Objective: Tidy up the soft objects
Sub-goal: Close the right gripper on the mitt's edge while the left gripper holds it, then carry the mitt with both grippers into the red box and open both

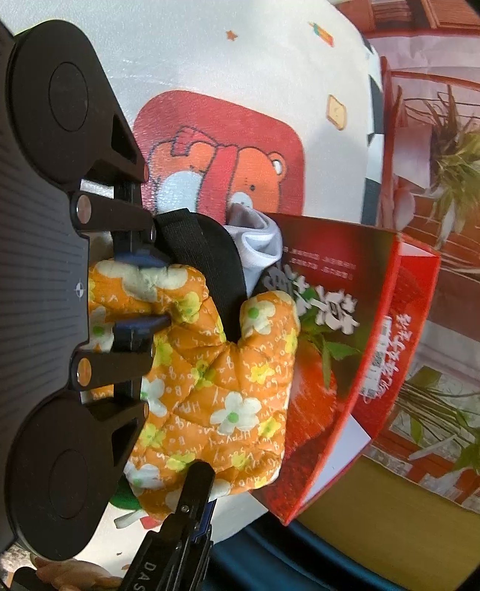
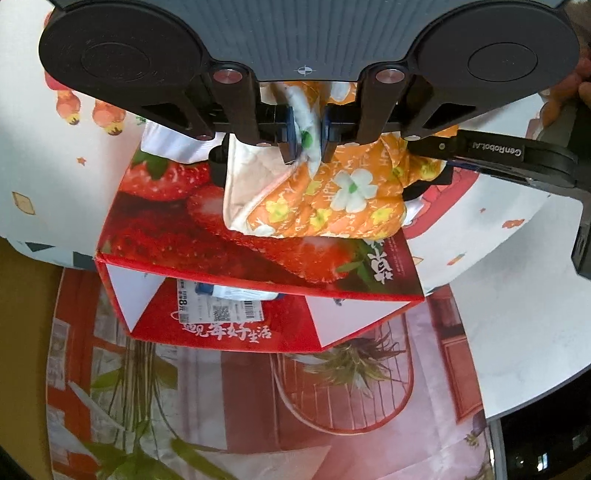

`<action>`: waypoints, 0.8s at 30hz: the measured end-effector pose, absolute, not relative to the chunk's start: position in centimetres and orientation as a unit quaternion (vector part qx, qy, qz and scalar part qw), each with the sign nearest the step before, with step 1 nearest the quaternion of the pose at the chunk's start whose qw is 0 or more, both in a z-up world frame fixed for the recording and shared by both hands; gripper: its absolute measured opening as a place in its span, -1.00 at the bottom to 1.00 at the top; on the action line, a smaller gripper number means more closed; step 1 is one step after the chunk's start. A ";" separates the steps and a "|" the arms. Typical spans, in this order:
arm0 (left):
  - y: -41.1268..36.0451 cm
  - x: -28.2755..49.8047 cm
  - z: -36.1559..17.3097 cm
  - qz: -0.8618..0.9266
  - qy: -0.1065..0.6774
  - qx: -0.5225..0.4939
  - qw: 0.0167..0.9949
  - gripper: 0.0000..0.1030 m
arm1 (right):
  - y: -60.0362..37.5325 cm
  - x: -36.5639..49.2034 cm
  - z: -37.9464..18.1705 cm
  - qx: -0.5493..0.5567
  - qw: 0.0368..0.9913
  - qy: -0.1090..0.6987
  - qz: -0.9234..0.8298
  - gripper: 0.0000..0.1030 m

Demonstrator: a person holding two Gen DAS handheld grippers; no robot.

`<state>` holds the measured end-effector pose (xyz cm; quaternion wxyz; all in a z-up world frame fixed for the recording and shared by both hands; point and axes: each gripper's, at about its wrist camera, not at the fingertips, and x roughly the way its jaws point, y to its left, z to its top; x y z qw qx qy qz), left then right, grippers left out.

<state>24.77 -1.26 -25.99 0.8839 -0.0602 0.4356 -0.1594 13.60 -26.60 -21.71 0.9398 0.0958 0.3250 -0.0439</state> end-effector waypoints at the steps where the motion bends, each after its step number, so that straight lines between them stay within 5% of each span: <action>1: -1.3 24.7 -25.6 -0.162 0.430 -0.058 0.886 -0.62 | -26.7 13.5 -21.5 0.097 0.941 0.321 -0.044 -0.78; 24: -3.0 27.3 -13.2 -0.168 0.241 -0.012 0.956 -0.73 | -30.5 16.6 -11.6 0.074 0.978 0.194 -0.021 -0.83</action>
